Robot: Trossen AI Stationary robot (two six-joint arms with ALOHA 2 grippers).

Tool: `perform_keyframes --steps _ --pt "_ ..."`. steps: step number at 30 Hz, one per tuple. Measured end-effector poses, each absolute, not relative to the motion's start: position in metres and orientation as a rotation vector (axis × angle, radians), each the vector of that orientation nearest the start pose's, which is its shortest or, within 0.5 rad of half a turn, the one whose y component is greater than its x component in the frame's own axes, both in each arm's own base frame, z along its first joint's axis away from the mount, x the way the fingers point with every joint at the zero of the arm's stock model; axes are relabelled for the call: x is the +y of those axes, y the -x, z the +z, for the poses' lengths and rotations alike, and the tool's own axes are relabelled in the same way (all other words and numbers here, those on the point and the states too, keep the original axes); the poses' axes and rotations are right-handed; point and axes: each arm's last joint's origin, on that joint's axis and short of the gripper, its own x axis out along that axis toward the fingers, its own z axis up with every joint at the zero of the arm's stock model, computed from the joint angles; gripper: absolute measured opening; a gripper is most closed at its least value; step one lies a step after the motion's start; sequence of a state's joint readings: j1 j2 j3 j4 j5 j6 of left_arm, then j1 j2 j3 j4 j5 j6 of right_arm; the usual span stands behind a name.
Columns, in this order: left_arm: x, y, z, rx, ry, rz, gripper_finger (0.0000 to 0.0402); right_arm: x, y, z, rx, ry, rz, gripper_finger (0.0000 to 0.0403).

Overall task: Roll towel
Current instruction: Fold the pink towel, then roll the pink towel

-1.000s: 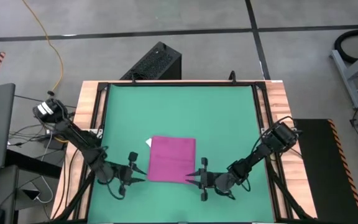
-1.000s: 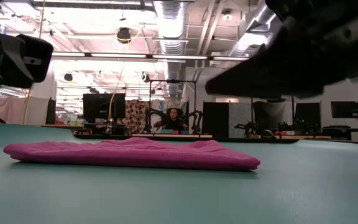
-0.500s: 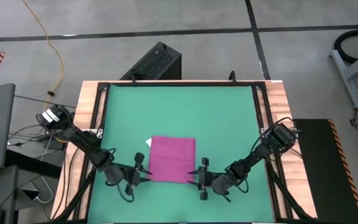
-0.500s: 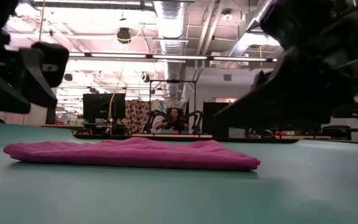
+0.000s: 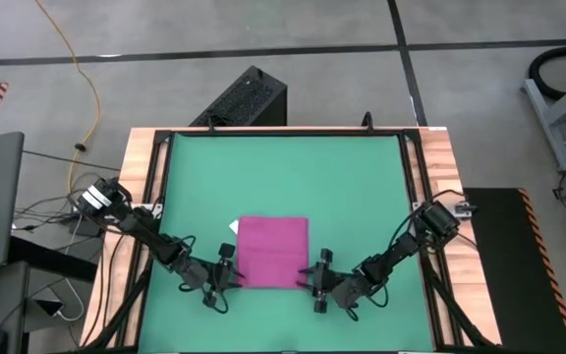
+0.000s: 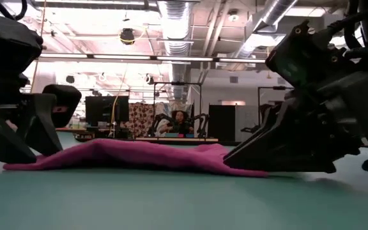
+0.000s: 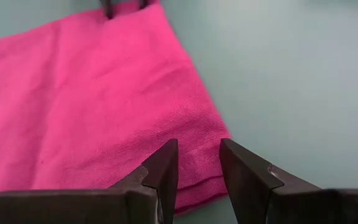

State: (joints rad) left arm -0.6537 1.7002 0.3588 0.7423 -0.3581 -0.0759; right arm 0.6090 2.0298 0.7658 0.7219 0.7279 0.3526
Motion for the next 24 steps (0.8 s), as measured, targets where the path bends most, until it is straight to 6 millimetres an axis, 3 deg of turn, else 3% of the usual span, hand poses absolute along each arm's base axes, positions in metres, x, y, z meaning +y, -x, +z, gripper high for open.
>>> perform_keyframes --steps 7,9,19,24 --pt "-0.143 -0.201 0.086 0.556 -0.171 -0.291 0.0112 0.185 -0.295 0.118 0.272 0.061 -0.165 0.019" --pt "-0.143 -0.201 0.086 0.557 -0.171 -0.29 0.0112 0.187 -0.294 0.121 0.261 0.053 -0.153 0.0191" --pt "-0.141 -0.202 0.085 0.562 -0.164 -0.282 0.0112 0.2 -0.305 0.101 0.32 0.151 -0.103 0.0211" --pt "-0.141 -0.202 0.085 0.563 -0.153 -0.278 0.0112 0.203 -0.305 0.076 0.372 0.122 -0.101 0.0221"
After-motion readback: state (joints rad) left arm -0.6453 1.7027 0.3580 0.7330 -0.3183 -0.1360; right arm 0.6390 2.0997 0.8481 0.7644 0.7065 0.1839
